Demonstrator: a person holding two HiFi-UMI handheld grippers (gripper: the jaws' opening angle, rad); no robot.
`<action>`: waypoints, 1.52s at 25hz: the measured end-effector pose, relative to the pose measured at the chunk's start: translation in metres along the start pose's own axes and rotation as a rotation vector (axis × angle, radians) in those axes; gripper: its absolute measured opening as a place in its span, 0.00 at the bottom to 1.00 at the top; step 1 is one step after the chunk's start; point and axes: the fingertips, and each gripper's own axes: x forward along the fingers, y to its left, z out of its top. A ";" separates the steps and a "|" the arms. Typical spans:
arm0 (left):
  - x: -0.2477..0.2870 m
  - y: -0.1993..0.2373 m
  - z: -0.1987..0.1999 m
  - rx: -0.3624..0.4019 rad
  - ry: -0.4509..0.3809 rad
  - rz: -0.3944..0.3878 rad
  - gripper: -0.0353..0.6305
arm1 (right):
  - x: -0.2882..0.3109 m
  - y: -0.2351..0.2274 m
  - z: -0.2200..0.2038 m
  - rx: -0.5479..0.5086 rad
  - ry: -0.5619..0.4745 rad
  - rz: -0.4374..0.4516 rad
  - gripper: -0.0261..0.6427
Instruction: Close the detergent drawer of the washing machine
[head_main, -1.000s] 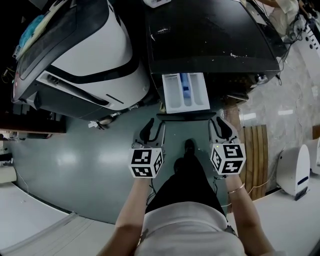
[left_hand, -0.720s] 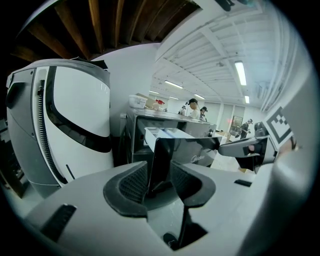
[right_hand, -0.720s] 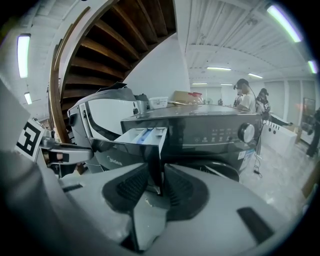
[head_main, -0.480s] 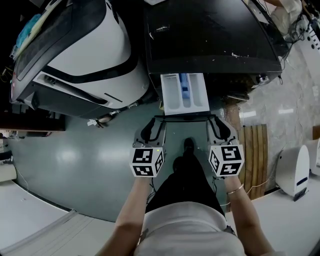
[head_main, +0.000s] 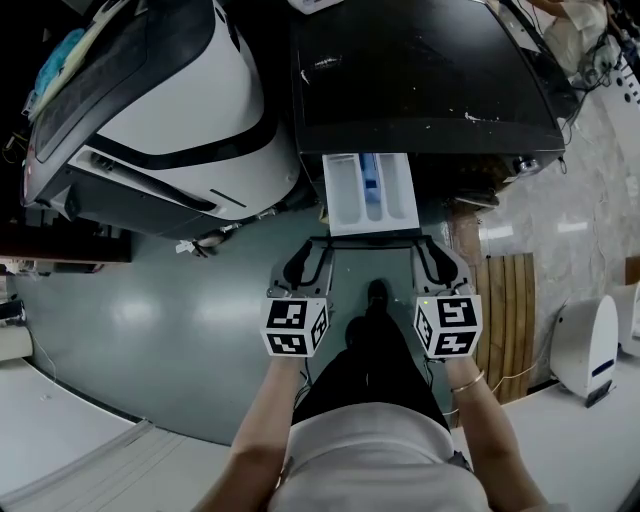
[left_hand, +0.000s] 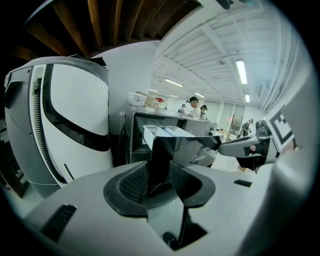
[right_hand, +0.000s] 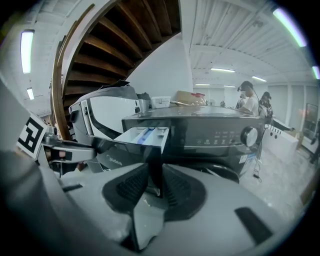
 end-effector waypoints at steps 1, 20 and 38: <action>0.000 0.000 0.000 0.002 0.001 0.000 0.25 | 0.000 0.000 0.000 -0.001 -0.001 -0.003 0.17; 0.018 0.010 0.014 -0.021 -0.003 0.028 0.24 | 0.019 -0.006 0.016 -0.008 -0.014 -0.016 0.17; 0.039 0.023 0.030 -0.024 -0.016 0.046 0.24 | 0.041 -0.012 0.032 -0.012 -0.015 -0.026 0.17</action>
